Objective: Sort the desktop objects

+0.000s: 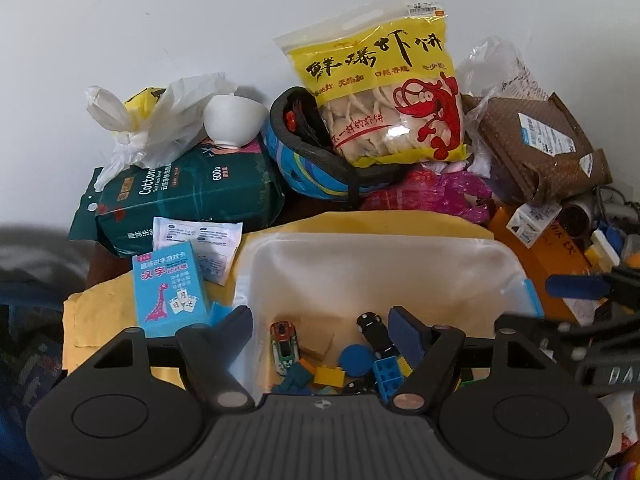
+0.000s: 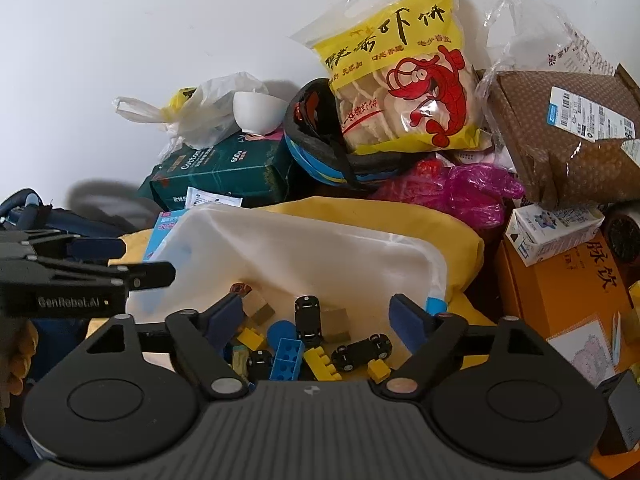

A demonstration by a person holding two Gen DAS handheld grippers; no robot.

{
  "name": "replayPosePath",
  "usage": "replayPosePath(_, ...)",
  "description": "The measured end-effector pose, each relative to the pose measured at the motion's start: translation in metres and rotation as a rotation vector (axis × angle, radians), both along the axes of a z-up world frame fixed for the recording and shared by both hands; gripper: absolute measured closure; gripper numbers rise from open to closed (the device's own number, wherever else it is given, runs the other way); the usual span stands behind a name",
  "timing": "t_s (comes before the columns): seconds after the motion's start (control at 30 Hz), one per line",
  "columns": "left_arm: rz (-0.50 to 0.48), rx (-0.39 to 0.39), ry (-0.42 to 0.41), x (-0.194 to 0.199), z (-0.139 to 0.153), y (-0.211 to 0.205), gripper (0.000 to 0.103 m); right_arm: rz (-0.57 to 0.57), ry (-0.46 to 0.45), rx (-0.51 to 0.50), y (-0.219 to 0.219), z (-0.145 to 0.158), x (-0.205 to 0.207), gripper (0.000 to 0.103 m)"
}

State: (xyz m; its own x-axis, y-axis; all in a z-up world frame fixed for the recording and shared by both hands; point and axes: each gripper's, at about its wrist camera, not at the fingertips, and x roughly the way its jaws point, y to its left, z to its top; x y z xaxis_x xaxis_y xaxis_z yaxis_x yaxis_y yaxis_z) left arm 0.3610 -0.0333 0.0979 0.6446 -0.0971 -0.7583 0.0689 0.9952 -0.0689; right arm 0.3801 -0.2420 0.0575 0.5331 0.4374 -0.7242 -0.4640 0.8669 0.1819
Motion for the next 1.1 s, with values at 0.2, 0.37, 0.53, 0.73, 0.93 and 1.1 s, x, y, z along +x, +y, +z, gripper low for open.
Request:
replayPosePath(0.2, -0.003, 0.026, 0.014, 0.002, 0.001, -0.004, 0.022, 0.037, 0.0, -0.047, 0.009, 0.0, -0.003, 0.011)
replayPosePath(0.37, -0.001, 0.019, 0.036, 0.006, -0.001, -0.004, 0.022, 0.045, 0.005, -0.055, 0.012, -0.001, -0.006, 0.009)
replayPosePath(0.53, -0.012, 0.04, 0.072, 0.009, -0.005, -0.009, 0.02, 0.048, -0.001, -0.072, 0.012, 0.0, -0.008, 0.007)
replayPosePath(0.73, -0.023, 0.069, 0.099, 0.011, -0.007, -0.013, 0.02, 0.035, 0.01, -0.076, 0.009, -0.003, -0.008, 0.007)
replayPosePath(0.93, -0.032, 0.079, 0.119, 0.012, -0.011, -0.014, 0.02, 0.028, 0.019, -0.073, 0.006, -0.005, -0.009, 0.007)
replayPosePath(1.1, -0.045, 0.086, 0.111, 0.009, -0.012, -0.015, 0.02, 0.024, 0.026, -0.073, 0.005, -0.008, -0.01, 0.007)
